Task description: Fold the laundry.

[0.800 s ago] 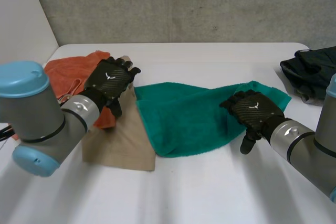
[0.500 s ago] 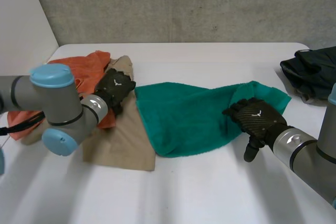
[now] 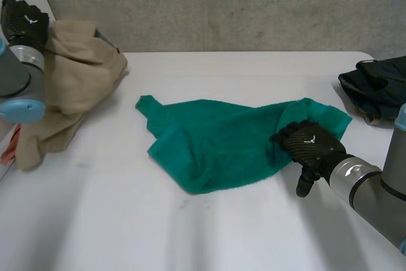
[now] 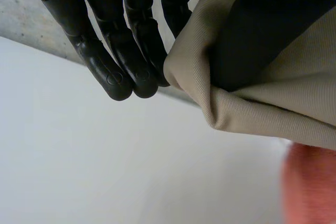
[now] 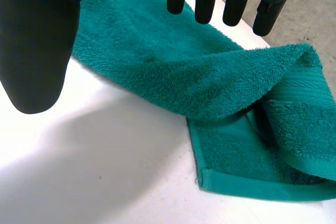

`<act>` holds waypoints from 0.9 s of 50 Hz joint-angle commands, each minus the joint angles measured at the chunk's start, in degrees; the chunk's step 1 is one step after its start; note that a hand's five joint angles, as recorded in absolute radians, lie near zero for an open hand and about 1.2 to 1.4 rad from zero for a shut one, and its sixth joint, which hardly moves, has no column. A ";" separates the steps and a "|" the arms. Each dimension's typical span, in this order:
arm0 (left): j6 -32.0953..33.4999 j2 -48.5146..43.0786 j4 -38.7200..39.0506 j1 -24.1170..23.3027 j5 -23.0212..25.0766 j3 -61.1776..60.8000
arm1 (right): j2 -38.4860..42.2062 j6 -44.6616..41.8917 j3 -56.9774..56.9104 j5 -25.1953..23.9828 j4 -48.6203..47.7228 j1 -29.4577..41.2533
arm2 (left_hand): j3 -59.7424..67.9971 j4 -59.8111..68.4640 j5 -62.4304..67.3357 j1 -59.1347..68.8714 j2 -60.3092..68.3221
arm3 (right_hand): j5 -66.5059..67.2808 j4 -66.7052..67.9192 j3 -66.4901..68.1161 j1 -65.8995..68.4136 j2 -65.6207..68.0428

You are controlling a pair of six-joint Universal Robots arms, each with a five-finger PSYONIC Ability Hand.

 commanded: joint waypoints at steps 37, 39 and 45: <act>-20.51 31.72 -25.17 -22.86 19.78 -45.29 | -4.74 3.42 -1.42 -1.58 3.19 -3.91 | -36.49 -37.27 -34.70 -32.84 -36.97 | -2.76 -2.16 -1.73 -2.59 -1.75; -20.43 29.53 -23.76 -23.74 19.34 -45.73 | -4.47 3.06 -1.33 -1.67 3.19 -4.00 | -35.98 -36.76 -34.19 -32.33 -36.46 | -2.76 -2.16 -1.73 -2.59 -1.75; -19.29 20.30 -19.89 -24.71 14.43 -43.01 | -3.68 1.57 -0.98 -1.93 3.46 -4.00 | -40.00 -40.77 -38.21 -36.35 -40.48 | -2.76 -2.16 -1.73 -2.59 -1.75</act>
